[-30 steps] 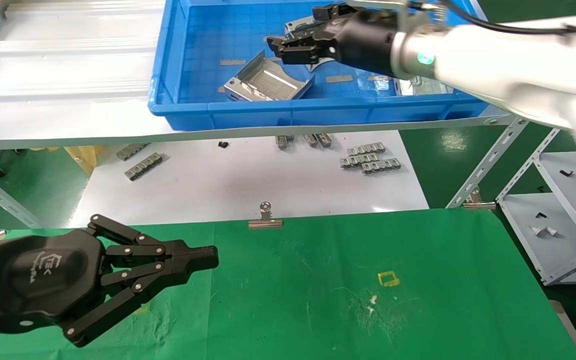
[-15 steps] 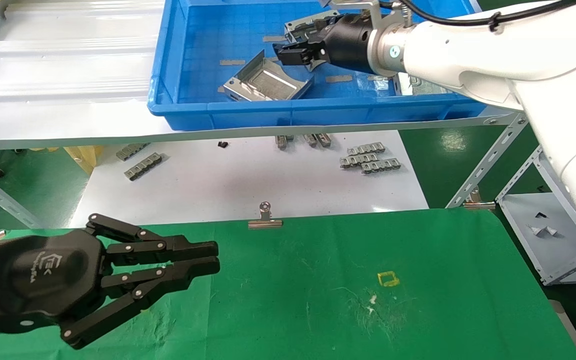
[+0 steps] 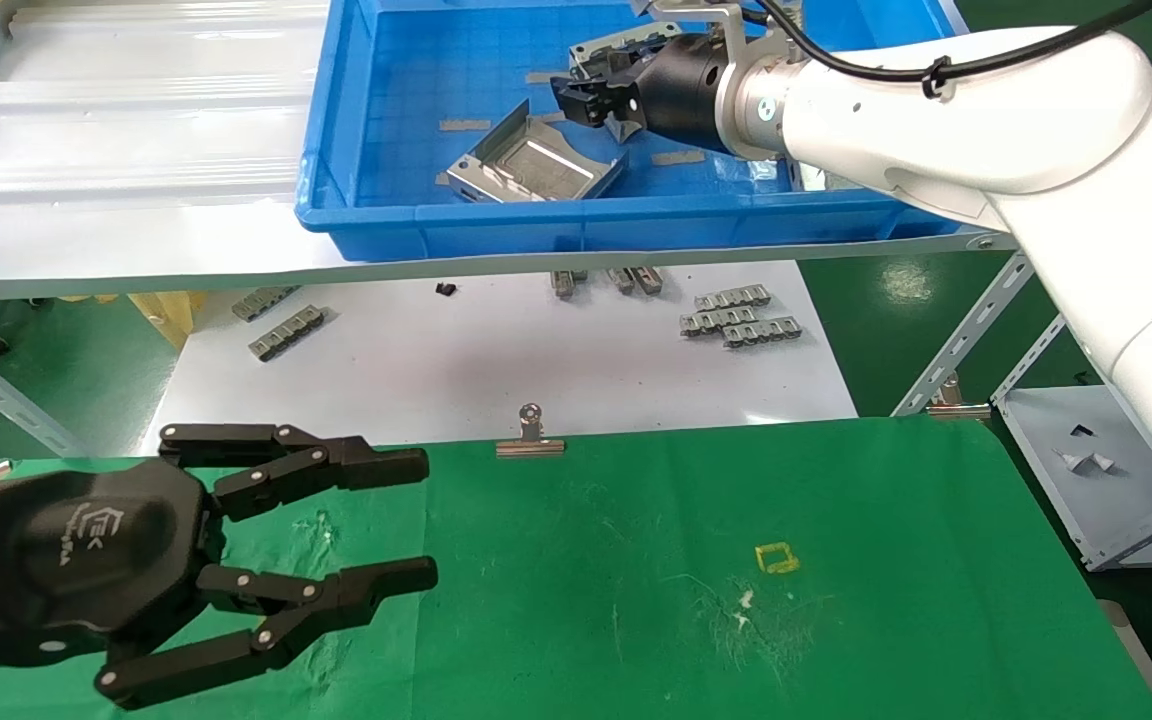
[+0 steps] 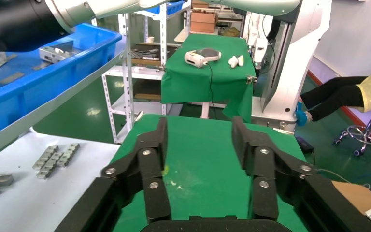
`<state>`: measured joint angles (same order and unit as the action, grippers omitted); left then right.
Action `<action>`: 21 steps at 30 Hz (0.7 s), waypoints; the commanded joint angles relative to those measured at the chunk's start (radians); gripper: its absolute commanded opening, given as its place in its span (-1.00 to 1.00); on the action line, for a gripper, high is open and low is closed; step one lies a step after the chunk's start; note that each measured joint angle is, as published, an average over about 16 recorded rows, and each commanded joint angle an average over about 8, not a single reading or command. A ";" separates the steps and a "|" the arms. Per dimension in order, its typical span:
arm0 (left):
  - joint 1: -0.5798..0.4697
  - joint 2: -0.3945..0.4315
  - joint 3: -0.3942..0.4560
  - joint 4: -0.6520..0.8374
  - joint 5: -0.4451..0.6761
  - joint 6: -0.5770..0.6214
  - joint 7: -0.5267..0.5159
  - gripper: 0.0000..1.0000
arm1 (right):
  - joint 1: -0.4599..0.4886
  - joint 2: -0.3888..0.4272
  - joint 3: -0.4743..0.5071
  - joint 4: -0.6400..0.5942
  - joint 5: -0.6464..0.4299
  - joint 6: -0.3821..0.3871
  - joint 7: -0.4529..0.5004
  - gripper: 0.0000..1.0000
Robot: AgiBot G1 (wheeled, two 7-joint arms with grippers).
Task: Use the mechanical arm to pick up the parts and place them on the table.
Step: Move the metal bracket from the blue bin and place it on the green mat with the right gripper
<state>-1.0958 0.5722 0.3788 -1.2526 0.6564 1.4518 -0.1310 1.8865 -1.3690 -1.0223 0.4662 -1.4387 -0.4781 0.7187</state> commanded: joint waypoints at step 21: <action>0.000 0.000 0.000 0.000 0.000 0.000 0.000 1.00 | 0.024 0.009 -0.158 0.009 0.102 0.024 0.021 -1.00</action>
<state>-1.0958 0.5722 0.3789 -1.2526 0.6563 1.4517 -0.1309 1.9123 -1.3588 -1.1730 0.4737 -1.3338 -0.4590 0.7288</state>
